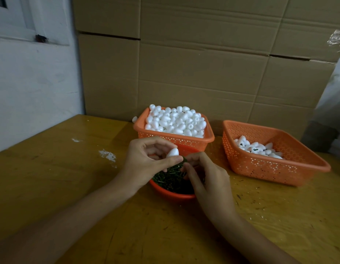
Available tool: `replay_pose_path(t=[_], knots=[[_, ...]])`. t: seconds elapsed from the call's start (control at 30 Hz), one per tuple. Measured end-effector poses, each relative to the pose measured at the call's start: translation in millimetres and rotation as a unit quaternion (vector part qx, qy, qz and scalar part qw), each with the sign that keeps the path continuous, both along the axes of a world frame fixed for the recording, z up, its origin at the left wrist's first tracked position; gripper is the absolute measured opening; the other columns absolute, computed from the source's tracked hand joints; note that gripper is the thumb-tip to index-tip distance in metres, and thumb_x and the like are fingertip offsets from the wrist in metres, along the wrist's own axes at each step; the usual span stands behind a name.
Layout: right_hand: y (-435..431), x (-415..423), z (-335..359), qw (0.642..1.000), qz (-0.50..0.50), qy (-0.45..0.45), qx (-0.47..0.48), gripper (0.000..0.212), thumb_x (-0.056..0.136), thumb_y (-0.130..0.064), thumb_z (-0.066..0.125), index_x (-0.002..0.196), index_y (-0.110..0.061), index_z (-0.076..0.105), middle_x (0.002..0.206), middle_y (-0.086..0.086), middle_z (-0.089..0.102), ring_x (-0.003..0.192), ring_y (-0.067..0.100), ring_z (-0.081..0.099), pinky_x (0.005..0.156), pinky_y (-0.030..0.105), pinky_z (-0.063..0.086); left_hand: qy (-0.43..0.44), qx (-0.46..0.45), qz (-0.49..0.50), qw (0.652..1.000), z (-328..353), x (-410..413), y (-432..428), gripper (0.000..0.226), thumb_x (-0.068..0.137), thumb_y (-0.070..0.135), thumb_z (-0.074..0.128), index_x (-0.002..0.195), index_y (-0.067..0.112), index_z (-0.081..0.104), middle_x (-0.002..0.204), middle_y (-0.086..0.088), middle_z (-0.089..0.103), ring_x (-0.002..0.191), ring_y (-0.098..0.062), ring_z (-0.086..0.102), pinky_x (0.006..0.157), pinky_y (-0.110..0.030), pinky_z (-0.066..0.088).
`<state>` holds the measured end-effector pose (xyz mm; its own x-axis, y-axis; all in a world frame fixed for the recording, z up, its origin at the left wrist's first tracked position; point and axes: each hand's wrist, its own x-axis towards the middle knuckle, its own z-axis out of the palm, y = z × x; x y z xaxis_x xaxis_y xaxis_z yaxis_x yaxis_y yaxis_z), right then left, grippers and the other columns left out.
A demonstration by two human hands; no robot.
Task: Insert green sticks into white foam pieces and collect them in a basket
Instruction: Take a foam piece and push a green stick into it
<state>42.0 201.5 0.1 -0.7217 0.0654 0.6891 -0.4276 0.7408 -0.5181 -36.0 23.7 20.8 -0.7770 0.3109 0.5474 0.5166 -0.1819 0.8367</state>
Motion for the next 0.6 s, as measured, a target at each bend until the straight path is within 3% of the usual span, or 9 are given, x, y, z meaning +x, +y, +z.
replay_pose_path(t=[0.27,0.6], knots=[[-1.0,1.0,1.3,1.0,-0.002,-0.004,0.008,0.006,0.104,-0.02,0.065,0.108,-0.022,0.068,0.09,-0.017,0.071,0.085,0.003,0.07,0.072,0.03,0.057,-0.012,0.021,0.001,1.0,-0.5,-3.1,-1.3,0.03,0.069,0.028,0.093,0.095,0.018,0.08,0.091,-0.009,0.08,0.081,-0.03,0.077,0.063,-0.031,0.063],[-1.2,2.0,1.9,1.0,-0.002,-0.007,0.007,0.005,0.103,-0.02,0.064,0.107,-0.021,0.067,0.089,-0.017,0.071,0.084,0.005,0.07,0.072,0.034,0.057,-0.011,0.027,-0.011,1.0,-0.6,-4.4,-2.7,0.026,0.075,0.025,0.093,0.097,0.016,0.081,0.095,-0.009,0.08,0.083,-0.029,0.078,0.069,-0.036,0.065]])
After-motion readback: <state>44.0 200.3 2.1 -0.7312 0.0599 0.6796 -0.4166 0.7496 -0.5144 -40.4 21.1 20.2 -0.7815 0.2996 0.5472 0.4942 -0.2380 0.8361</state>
